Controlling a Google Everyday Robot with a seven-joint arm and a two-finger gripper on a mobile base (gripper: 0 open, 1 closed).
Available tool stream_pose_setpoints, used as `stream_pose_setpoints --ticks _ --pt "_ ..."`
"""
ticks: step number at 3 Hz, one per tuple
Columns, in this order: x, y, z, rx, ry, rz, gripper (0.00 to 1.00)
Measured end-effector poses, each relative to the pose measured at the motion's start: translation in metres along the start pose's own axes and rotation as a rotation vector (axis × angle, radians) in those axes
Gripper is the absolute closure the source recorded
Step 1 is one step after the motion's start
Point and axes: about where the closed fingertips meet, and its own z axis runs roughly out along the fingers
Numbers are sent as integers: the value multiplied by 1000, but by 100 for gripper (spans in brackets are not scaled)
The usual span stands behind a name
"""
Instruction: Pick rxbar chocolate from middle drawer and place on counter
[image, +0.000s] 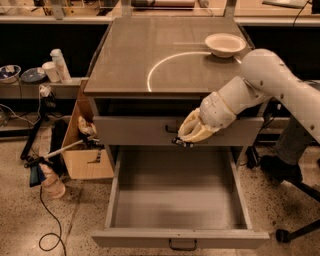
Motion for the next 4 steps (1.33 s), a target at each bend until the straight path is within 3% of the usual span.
stream_pose_setpoints --ticks 1,3,4 --pt "-50 -4 -24 2 13 -71 100" --pt "-62 -11 -37 24 22 -107 100" --pt "-89 -21 -66 66 51 -177 100"
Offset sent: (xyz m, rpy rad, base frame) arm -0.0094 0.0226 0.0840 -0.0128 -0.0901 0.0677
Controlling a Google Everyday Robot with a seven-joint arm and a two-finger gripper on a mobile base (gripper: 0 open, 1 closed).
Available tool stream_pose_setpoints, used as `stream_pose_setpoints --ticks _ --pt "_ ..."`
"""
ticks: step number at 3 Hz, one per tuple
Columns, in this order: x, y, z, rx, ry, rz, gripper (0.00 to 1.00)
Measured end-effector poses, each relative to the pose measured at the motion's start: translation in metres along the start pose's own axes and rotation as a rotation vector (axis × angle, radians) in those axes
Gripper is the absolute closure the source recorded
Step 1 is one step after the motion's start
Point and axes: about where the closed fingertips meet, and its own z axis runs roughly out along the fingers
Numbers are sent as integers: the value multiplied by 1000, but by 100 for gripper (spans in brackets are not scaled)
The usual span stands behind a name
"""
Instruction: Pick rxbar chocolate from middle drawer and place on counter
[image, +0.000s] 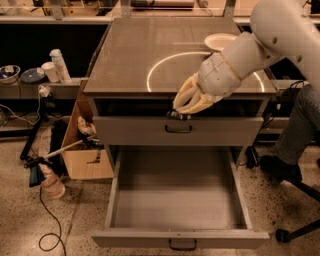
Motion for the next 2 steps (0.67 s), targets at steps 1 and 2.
stream_pose_setpoints --ticks 1,2 --pt "-26 -16 -26 39 30 -71 100" --pt "-43 -29 -45 67 56 -122 100"
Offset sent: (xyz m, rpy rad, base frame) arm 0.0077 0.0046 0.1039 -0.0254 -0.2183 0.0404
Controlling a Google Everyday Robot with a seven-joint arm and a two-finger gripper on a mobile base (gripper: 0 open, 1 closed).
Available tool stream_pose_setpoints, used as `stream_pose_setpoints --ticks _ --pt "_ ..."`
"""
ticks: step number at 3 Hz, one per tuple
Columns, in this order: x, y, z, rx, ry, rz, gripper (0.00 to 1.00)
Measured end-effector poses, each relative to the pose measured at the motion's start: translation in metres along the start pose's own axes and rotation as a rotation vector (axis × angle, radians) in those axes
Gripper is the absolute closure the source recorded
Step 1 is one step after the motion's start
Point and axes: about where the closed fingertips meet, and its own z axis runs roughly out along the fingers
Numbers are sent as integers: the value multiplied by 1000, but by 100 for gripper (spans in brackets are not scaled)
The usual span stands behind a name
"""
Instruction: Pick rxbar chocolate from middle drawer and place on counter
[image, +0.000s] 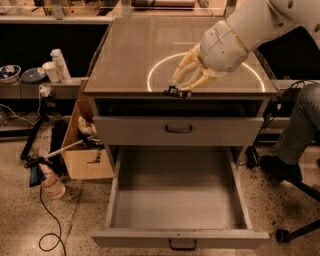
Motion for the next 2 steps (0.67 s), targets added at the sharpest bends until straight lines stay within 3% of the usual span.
stream_pose_setpoints --ticks 2 --pt "-8 -11 -13 21 21 -32 100"
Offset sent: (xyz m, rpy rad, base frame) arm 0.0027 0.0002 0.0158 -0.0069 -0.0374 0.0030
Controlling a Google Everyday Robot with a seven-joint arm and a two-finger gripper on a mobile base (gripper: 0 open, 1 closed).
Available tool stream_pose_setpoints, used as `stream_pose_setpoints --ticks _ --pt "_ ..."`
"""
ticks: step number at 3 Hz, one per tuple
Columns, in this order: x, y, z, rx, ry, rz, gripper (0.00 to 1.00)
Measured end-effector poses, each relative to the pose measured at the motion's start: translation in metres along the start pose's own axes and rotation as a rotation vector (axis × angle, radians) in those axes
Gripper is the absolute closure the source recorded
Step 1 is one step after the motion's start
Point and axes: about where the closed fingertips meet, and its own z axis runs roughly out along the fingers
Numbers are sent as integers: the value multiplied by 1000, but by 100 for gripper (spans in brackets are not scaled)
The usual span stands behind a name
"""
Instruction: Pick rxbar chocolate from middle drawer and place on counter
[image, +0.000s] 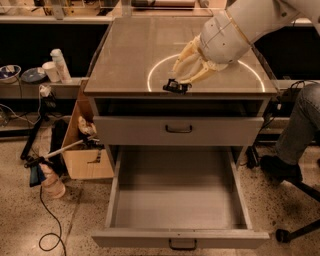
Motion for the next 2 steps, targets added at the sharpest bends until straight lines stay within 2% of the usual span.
stream_pose_setpoints --ticks 2 --pt "32 -29 17 23 14 -59 100"
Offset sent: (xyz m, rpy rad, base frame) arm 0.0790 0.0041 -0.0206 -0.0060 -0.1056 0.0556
